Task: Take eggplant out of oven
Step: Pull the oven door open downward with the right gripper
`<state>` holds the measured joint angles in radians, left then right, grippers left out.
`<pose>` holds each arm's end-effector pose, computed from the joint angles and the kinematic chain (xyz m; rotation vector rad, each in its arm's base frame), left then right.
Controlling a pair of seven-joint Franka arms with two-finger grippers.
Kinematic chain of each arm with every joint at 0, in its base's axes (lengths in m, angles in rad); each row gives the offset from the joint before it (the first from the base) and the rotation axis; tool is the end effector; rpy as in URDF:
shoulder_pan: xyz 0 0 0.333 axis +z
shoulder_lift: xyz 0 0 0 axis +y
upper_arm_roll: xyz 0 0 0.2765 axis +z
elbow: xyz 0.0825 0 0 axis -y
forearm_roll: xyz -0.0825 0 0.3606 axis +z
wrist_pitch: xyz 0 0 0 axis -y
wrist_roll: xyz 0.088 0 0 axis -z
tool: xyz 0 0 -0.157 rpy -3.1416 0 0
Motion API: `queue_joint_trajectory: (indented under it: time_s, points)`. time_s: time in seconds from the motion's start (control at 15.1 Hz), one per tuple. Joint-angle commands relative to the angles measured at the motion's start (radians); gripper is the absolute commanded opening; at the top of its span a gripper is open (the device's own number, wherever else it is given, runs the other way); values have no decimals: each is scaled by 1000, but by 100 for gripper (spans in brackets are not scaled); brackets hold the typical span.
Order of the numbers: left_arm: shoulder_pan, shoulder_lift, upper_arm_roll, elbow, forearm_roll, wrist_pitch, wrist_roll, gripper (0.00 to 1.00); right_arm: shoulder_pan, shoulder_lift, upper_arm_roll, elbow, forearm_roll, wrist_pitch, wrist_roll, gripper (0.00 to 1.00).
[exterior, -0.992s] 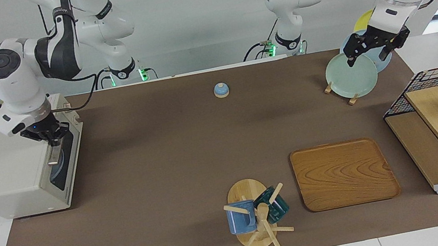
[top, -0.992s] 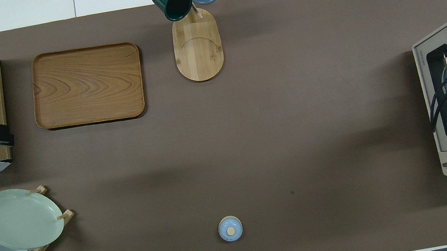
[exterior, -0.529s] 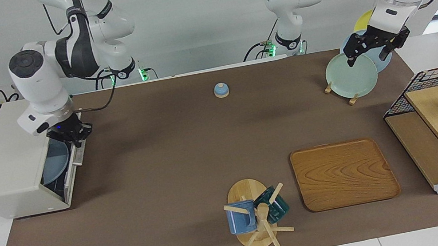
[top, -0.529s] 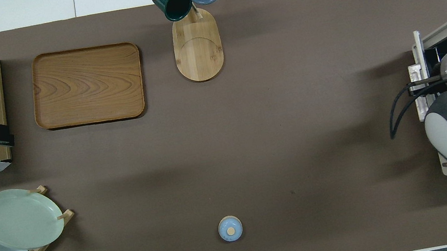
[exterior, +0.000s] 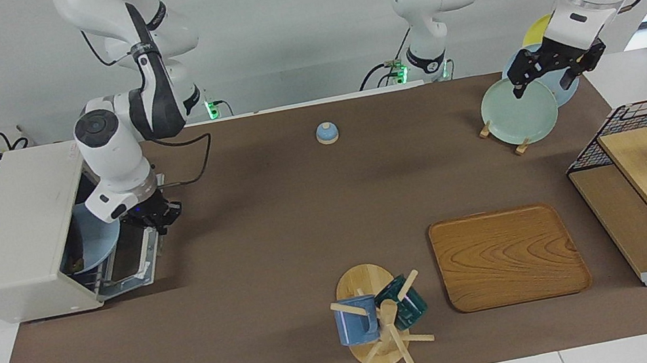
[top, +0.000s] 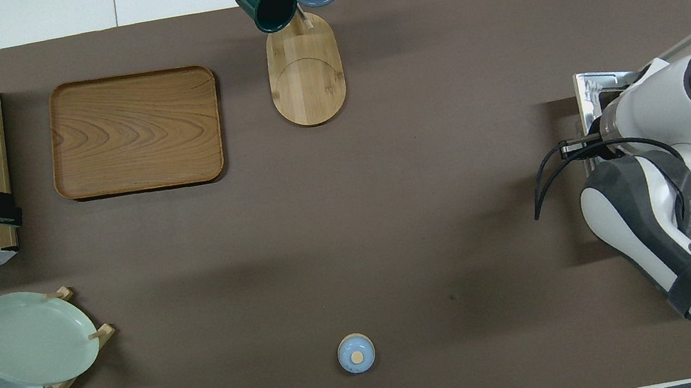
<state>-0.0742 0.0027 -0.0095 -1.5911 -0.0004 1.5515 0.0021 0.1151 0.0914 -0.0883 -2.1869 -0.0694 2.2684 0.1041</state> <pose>0.5251 -0.0441 0.5229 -3.1367 0.1346 0.0664 0.5216 0.0093 0.2716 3.0797 -0.0495 -0.0088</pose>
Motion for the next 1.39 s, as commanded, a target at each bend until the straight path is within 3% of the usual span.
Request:
queue_joint_trajectory:
  time_s: [0.0, 0.6, 0.66, 0.79, 0.93, 1.12, 1.32]
  points:
    - [4, -4, -1, 8, -6, -21, -4, 100, -37, 79, -27, 21, 3, 88, -14, 0]
    - [4, -4, -1, 8, -6, -19, -4, 100, 81, 91, -25, 59, 72, 56, 100, 0]
    - [4, -4, -1, 8, -6, -21, -4, 100, 81, 84, -27, 74, 72, 30, 100, 27]
    - [4, -6, -1, 8, -6, -21, -4, 100, 75, 52, -31, 119, 60, -82, 104, 50]
    - [4, -6, -1, 8, -6, -21, -4, 100, 66, 30, -42, 157, 34, -199, 112, 51]
    - [4, -4, -1, 8, -6, -21, -4, 100, 20, 2, -42, 159, -117, -245, 112, 50]
    - [4, -6, -1, 8, -6, -21, -4, 100, -53, -2, -39, 142, -128, -231, 85, 51]
